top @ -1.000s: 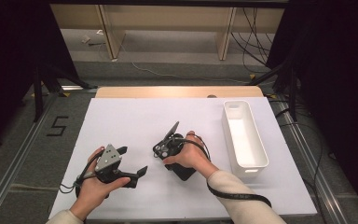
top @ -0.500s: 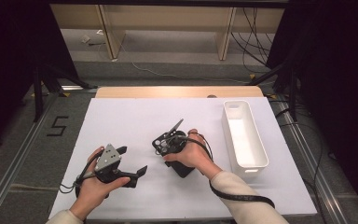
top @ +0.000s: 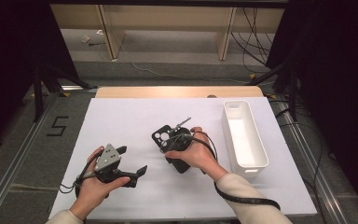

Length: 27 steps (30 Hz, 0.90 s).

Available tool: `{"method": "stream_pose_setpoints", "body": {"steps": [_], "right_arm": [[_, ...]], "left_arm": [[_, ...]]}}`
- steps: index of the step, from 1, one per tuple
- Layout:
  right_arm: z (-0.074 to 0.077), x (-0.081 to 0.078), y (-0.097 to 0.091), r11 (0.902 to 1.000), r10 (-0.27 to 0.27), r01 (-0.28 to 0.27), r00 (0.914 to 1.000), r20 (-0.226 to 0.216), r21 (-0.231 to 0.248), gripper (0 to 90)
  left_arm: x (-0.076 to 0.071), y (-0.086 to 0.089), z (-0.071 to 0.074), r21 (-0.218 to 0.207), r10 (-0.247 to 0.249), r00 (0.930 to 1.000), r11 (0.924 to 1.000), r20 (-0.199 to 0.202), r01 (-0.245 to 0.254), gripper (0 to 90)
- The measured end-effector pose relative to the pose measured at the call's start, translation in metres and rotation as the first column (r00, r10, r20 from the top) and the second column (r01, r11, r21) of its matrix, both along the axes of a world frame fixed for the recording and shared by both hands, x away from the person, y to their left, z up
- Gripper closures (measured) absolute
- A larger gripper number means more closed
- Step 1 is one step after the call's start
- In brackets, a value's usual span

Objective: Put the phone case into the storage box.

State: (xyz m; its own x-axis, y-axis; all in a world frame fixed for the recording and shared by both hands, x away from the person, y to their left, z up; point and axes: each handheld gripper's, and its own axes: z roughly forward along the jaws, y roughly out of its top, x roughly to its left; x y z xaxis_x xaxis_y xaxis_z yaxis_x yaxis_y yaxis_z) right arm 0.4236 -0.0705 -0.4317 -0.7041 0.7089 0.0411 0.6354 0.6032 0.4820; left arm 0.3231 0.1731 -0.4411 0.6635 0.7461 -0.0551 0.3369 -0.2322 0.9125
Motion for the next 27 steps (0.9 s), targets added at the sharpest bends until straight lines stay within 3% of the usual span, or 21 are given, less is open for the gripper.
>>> {"method": "stream_pose_setpoints", "body": {"steps": [11, 22, 27], "right_arm": [[0.006, -0.005, -0.010, 0.9963, 0.005, -0.011, 0.9976, 0.069, 0.085, 16.1], [0.012, -0.012, -0.021, 0.9842, 0.017, -0.040, 0.9910, 0.132, 0.172, 16.1], [0.014, -0.015, -0.026, 0.9732, 0.019, -0.056, 0.9863, 0.164, 0.223, 16.1]], "left_arm": [[0.000, 0.000, 0.000, -0.001, 0.003, 1.0000, 1.0000, 0.000, -0.003, 0.0], [0.000, 0.001, 0.000, -0.001, 0.005, 1.0000, 1.0000, 0.000, -0.005, 0.0], [0.000, 0.001, 0.000, -0.002, 0.007, 1.0000, 1.0000, 0.000, -0.007, 0.0]]}}
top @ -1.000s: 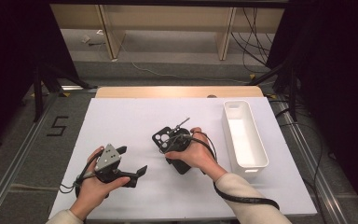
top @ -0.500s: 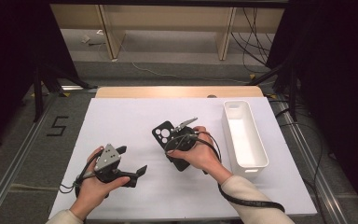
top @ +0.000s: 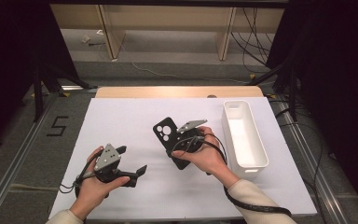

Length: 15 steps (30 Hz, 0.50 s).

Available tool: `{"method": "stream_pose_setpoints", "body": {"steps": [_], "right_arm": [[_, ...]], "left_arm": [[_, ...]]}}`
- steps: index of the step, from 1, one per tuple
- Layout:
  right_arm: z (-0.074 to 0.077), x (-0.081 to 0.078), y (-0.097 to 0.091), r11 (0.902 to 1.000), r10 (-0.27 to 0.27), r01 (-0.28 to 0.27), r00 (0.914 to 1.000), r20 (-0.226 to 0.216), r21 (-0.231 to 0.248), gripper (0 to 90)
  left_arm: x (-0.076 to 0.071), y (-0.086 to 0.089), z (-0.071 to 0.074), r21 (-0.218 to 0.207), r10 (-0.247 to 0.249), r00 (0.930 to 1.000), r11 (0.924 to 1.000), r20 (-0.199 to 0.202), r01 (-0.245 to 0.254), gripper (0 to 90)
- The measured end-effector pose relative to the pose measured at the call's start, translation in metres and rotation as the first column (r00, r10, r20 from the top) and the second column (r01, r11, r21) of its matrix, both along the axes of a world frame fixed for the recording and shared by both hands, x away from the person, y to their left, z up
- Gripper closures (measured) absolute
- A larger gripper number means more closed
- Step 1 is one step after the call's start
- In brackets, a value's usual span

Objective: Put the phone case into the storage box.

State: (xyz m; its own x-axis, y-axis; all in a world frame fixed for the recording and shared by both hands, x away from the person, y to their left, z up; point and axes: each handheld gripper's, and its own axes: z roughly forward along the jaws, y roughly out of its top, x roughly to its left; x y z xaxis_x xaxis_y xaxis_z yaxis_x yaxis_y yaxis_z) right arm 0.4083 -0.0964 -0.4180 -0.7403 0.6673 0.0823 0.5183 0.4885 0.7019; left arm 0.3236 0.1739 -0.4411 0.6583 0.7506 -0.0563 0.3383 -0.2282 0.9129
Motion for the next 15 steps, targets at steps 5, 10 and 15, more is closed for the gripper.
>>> {"method": "stream_pose_setpoints", "body": {"steps": [5, 10, 15], "right_arm": [[0.0006, -0.0019, -0.0029, 0.9994, -0.005, 0.004, 0.9997, 0.023, 0.033, 16.1], [0.0027, -0.0038, -0.0054, 0.9981, 0.003, -0.006, 0.9988, 0.049, 0.061, 16.1], [0.0056, -0.0050, -0.0089, 0.9961, 0.003, -0.010, 0.9973, 0.073, 0.088, 16.1]], "left_arm": [[-0.0003, 0.0000, 0.0001, -0.001, 0.000, 1.0000, 1.0000, -0.001, 0.000, 0.0], [-0.0002, 0.0002, 0.0003, -0.003, -0.002, 1.0000, 1.0000, 0.001, 0.002, 0.0], [-0.0005, 0.0001, 0.0005, -0.003, -0.002, 1.0000, 1.0000, 0.003, 0.002, 0.0]]}}
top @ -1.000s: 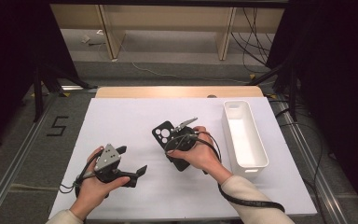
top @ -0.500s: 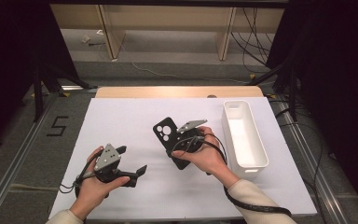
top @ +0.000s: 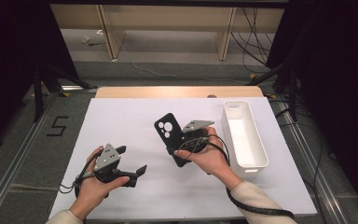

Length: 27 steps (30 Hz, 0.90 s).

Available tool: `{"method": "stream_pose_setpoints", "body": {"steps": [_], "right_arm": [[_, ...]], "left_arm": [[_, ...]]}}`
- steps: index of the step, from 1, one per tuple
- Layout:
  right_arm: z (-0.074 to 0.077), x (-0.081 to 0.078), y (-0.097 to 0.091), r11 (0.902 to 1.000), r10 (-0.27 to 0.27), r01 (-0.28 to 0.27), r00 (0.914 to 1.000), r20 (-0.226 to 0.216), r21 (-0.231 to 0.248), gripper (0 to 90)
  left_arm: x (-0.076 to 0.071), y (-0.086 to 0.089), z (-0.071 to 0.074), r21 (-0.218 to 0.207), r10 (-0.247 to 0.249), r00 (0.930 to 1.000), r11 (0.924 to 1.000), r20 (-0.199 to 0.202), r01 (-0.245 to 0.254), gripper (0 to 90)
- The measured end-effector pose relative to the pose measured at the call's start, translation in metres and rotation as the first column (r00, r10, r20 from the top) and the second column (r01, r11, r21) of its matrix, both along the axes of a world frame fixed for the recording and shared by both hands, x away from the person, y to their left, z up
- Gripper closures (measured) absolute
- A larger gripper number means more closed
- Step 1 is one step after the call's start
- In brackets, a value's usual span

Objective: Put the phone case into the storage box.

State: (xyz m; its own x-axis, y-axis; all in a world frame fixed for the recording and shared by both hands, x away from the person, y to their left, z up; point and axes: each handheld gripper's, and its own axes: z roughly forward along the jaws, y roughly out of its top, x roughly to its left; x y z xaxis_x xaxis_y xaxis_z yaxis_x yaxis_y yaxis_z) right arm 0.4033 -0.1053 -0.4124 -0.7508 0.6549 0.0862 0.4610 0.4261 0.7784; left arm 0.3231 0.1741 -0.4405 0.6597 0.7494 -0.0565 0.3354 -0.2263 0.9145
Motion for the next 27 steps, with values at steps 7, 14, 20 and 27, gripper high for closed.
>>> {"method": "stream_pose_setpoints", "body": {"steps": [7, 14, 20, 27], "right_arm": [[0.003, -0.002, -0.006, 0.9994, -0.009, 0.008, 0.9996, 0.026, 0.033, 16.1], [0.005, -0.004, -0.011, 0.9986, -0.019, 0.017, 0.9987, 0.048, 0.049, 16.1], [0.009, -0.005, -0.020, 0.9970, -0.039, 0.034, 0.9973, 0.062, 0.069, 16.2], [0.015, -0.005, -0.027, 0.9937, -0.064, 0.056, 0.9946, 0.081, 0.097, 16.2]], "left_arm": [[0.000, 0.000, 0.000, -0.002, 0.001, 1.0000, 1.0000, 0.001, -0.001, 0.0], [0.000, 0.000, 0.000, -0.005, 0.005, 1.0000, 1.0000, 0.003, -0.005, 0.0], [0.000, 0.001, 0.000, -0.005, 0.006, 1.0000, 1.0000, 0.005, -0.006, 0.0], [0.001, 0.002, 0.000, -0.009, 0.010, 0.9999, 0.9999, 0.005, -0.010, 0.0]]}}
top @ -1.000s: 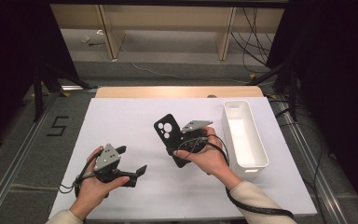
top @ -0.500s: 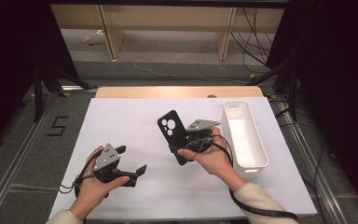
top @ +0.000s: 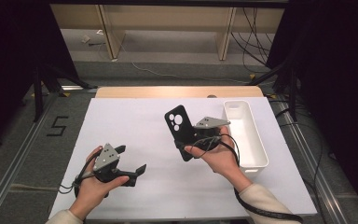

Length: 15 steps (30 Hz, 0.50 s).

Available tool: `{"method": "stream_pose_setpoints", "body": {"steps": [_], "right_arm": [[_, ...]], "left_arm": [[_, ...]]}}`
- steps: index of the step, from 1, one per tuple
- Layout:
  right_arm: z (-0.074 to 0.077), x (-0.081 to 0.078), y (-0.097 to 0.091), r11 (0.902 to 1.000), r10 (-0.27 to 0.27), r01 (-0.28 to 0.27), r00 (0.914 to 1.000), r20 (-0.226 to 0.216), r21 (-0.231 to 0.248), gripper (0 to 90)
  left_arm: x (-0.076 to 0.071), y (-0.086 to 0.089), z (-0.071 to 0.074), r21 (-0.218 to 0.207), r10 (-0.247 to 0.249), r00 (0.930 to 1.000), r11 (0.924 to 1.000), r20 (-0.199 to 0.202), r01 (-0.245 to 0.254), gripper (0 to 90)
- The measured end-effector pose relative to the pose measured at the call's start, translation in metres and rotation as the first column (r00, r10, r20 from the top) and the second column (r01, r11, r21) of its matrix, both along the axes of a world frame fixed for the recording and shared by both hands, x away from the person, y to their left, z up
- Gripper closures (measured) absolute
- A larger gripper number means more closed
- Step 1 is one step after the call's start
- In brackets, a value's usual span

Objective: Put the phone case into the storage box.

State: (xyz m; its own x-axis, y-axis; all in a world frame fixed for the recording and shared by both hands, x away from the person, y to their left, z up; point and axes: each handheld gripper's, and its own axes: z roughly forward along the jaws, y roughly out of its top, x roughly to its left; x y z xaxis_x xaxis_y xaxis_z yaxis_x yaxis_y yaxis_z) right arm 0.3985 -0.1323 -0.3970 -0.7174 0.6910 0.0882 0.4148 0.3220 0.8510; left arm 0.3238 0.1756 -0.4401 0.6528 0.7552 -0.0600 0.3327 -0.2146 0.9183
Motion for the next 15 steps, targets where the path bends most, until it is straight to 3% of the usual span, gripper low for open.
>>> {"method": "stream_pose_setpoints", "body": {"steps": [15], "right_arm": [[0.008, 0.002, -0.011, 0.9990, -0.032, 0.032, 0.9993, 0.018, 0.033, 16.2]], "left_arm": [[0.000, 0.000, 0.000, 0.003, 0.001, 1.0000, 1.0000, 0.000, -0.001, 0.0]]}}
